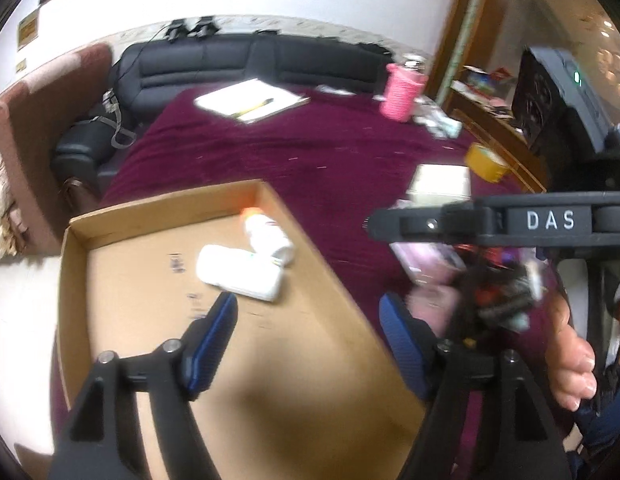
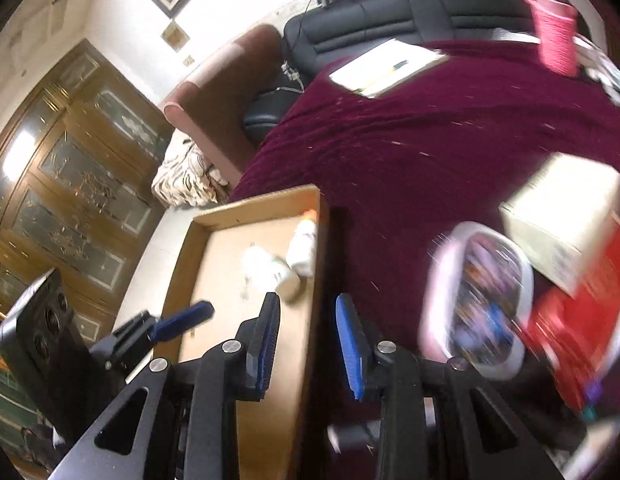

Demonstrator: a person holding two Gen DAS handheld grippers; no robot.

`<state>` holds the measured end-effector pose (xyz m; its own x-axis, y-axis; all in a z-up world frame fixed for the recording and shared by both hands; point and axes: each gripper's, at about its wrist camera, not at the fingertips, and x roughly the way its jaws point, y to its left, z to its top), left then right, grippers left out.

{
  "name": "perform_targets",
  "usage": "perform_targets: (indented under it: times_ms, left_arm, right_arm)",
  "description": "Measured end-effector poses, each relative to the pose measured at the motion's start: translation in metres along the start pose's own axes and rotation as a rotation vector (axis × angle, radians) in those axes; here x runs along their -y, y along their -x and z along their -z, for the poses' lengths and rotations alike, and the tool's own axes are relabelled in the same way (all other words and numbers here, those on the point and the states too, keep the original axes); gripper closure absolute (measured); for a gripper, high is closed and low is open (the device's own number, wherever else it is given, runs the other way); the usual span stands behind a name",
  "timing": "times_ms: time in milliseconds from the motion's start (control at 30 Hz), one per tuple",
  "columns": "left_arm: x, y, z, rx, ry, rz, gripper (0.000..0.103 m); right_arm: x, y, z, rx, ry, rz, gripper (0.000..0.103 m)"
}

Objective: Organize objects
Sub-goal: 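Grasp the black lipstick tube with left tool while right tool grasps purple-capped marker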

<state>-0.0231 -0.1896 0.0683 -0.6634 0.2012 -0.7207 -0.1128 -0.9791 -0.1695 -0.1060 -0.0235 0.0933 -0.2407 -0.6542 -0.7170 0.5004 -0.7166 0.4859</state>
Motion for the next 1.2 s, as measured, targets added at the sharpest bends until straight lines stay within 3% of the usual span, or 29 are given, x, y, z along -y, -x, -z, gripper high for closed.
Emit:
perform_targets:
  times_ms: [167,267,467,533,633,733,800,967,1100,1200]
  left_arm:
    - [0.047,0.008,0.011,0.009,-0.078,0.062,0.028]
    - [0.080,0.007,0.021,0.001,-0.162,0.105,0.028]
    - [0.146,-0.016,0.051,-0.063,-0.458,0.120,0.028]
    - [0.156,-0.026,0.055,-0.094,-0.506,0.123,0.028]
    - [0.166,-0.037,0.057,-0.135,-0.547,0.133,0.031]
    - [0.171,-0.051,0.058,-0.210,-0.582,0.140,0.064]
    - [0.172,-0.055,0.057,-0.198,-0.593,0.102,0.065]
    - [0.166,-0.062,0.050,-0.199,-0.578,0.092,0.065]
    - [0.161,-0.075,0.054,-0.260,-0.590,0.098,0.062]
    - [0.156,-0.074,0.058,-0.251,-0.553,0.115,0.064]
  right_arm:
    - [0.040,0.059,0.046,0.056,-0.059,-0.011,0.068]
    - [0.061,0.093,0.070,0.104,-0.070,0.031,0.065]
    - [0.107,0.137,0.101,0.161,-0.106,0.104,0.060]
    - [0.121,0.146,0.109,0.170,-0.128,0.116,0.060]
    - [0.143,0.156,0.120,0.181,-0.178,0.124,0.060]
    - [0.161,0.165,0.128,0.199,-0.222,0.132,0.060]
    - [0.169,0.171,0.132,0.210,-0.235,0.134,0.060]
    - [0.183,0.179,0.138,0.220,-0.259,0.155,0.060]
    - [0.194,0.184,0.141,0.220,-0.277,0.184,0.060]
    - [0.204,0.185,0.140,0.211,-0.284,0.214,0.060]
